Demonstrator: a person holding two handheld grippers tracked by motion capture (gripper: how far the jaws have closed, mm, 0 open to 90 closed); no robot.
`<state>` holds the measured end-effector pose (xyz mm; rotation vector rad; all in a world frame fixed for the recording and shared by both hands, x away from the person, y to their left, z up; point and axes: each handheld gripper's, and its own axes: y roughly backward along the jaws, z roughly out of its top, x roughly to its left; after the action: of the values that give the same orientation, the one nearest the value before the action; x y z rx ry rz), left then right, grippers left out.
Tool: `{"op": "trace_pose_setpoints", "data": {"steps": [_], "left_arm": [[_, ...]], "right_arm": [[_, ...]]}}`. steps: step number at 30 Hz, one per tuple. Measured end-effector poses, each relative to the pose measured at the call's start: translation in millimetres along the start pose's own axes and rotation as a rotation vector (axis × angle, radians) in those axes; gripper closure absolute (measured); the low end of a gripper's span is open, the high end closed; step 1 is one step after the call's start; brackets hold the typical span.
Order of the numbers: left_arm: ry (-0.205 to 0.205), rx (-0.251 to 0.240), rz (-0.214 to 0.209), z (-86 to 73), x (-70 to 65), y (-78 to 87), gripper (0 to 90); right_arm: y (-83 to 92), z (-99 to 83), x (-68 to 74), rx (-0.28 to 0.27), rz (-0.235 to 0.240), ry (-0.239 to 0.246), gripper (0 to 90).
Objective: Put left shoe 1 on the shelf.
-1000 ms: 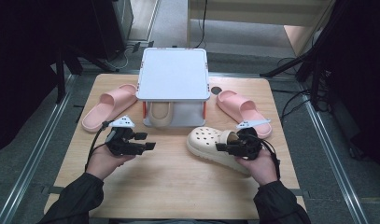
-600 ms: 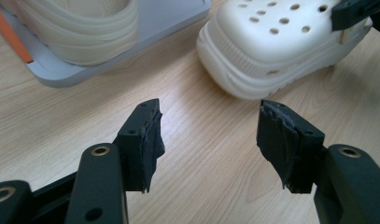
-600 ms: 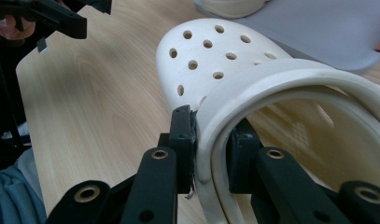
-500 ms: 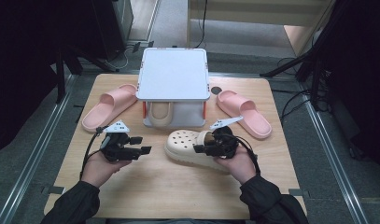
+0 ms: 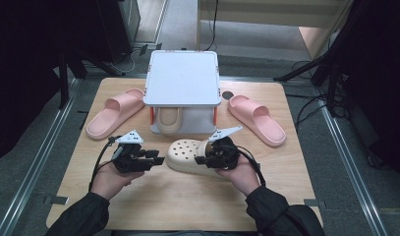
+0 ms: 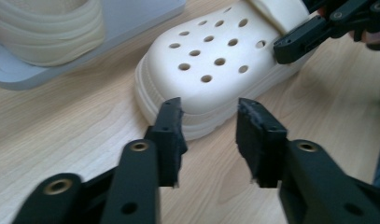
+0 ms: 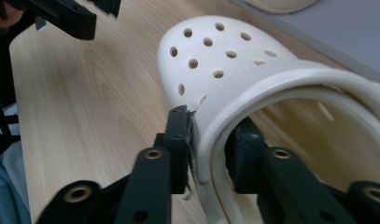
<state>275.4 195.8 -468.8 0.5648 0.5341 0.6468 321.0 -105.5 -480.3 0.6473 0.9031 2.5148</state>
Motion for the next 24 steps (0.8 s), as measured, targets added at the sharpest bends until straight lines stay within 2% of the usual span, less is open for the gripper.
{"op": "trace_pose_setpoints", "data": {"steps": [1,4,6,8,9,10,11,12,13,14,15,17,19,20,21,24], "left_arm": [[0.004,-0.012,-0.010,1.7,-1.5,1.0,66.7],[0.006,-0.012,-0.014,2.1,-3.1,1.0,70.1],[0.014,-0.001,-0.010,1.9,-6.2,-0.7,71.8],[0.017,0.004,-0.006,0.7,-7.3,-3.1,73.4],[0.017,0.008,-0.007,0.1,-7.7,-4.3,75.3],[0.017,0.008,-0.007,0.1,-7.7,-4.3,77.3],[0.010,0.024,-0.002,-1.1,-9.8,-8.5,79.4],[0.010,0.024,-0.002,-1.1,-9.8,-8.5,81.0],[0.011,0.027,-0.006,-1.6,-10.7,-12.1,82.4],[0.011,0.027,-0.006,-1.6,-10.7,-12.1,83.2],[0.028,0.023,-0.014,-2.7,-11.4,-15.9,83.3],[0.030,0.032,-0.008,-4.5,-13.6,-20.7,83.3],[0.035,0.027,-0.004,-6.2,-15.6,-24.1,83.1],[0.035,0.027,-0.004,-6.2,-15.6,-24.1,82.9],[0.044,0.022,-0.020,-8.1,-15.9,-27.3,82.7],[0.043,0.027,-0.020,-10.1,-15.8,-31.0,82.2]], "right_arm": [[3.7,0.0,-0.7,-0.006,0.008,-0.003,65.5],[8.4,-0.1,-0.8,-0.007,0.016,-0.012,64.6],[17.2,0.7,-0.9,-0.016,0.002,0.010,63.0],[24.7,1.4,-3.8,-0.033,0.003,0.009,63.6],[29.1,1.3,-5.8,-0.058,0.003,0.008,64.9],[29.1,1.3,-5.8,-0.058,0.003,0.008,64.9],[36.7,2.2,-10.3,-0.104,0.007,0.007,68.1],[36.7,2.2,-10.3,-0.104,0.007,0.007,68.1],[43.5,4.1,-17.4,-0.134,-0.026,0.017,76.6],[43.5,4.1,-17.4,-0.134,-0.026,0.017,76.6],[45.5,6.5,-26.1,-0.138,-0.037,0.001,84.8],[45.1,8.9,-37.2,-0.140,-0.041,-0.034,89.4],[42.1,10.2,-46.1,-0.153,-0.056,-0.051,90.0],[42.1,10.2,-46.1,-0.153,-0.056,-0.051,90.0],[36.1,10.9,-53.3,-0.157,-0.074,-0.064,90.0],[29.3,11.8,-56.3,-0.125,-0.096,-0.049,90.0]]}}
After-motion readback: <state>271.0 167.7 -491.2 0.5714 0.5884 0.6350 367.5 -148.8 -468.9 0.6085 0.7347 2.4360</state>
